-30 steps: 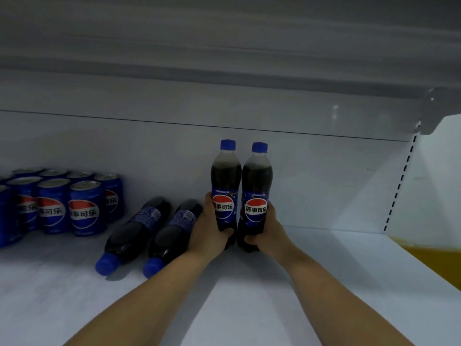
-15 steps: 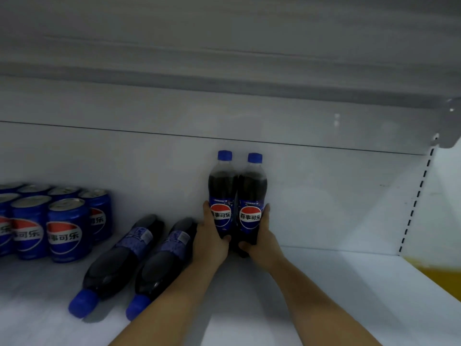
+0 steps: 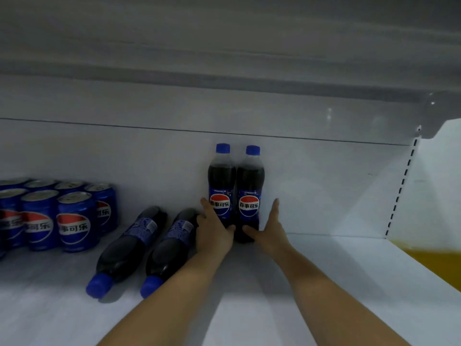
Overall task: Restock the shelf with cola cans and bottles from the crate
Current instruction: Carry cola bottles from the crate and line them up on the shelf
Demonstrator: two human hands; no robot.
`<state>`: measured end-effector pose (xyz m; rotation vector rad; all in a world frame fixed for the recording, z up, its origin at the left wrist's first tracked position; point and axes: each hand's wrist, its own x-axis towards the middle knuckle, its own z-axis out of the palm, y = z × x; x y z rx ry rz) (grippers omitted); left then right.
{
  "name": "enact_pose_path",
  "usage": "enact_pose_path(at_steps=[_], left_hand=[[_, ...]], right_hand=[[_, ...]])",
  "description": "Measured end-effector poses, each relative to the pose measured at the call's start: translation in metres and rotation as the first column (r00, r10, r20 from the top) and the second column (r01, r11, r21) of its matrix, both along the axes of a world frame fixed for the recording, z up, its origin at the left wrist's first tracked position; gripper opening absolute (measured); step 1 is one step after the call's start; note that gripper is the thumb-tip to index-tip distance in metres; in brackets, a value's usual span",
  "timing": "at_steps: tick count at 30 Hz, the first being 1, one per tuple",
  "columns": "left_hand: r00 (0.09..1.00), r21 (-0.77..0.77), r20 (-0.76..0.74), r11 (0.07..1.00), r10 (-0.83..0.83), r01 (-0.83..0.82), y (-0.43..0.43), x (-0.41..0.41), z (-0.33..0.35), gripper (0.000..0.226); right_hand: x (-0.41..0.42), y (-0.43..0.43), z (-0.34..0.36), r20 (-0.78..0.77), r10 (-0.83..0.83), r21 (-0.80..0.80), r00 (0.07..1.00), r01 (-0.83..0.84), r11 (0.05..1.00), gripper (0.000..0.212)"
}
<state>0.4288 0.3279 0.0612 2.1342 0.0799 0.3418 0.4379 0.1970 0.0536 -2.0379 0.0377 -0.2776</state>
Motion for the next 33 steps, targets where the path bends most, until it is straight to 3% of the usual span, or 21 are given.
enact_pose_path(at_steps=[4,7,13,17,25,33], left_hand=[[0.976,0.067,0.208,0.994,0.069,-0.084,-0.002,-0.024,0.009,0.086],[0.945,0.046,0.325,0.998,-0.043,0.030,-0.013,-0.037,0.010,0.084],[0.948,-0.056,0.208,0.965,-0.240,0.256,-0.079,-0.082,0.013,0.071],[0.894,-0.064,0.254,0.916,-0.370,0.397,-0.151,-0.136,0.014,0.060],[0.760,-0.249,0.311,0.723,-0.571,0.645,-0.345,-0.287,-0.005,0.055],[0.531,-0.263,0.235,0.473,-0.814,0.841,-0.516,-0.410,-0.046,0.054]], right_hand=[[-0.023,-0.013,0.008,0.064,-0.042,0.042,0.997,0.039,0.998,0.105],[-0.045,-0.023,0.011,0.104,-0.075,0.084,0.992,0.066,0.994,0.102],[-0.122,-0.081,0.016,0.247,-0.261,0.149,0.933,0.230,0.962,0.087],[-0.193,-0.150,0.018,0.300,-0.407,0.200,0.863,0.360,0.911,0.077],[-0.369,-0.321,0.000,0.335,-0.590,0.193,0.735,0.559,0.806,0.064],[-0.522,-0.468,-0.043,0.206,-0.800,0.208,0.563,0.774,0.598,0.050]])
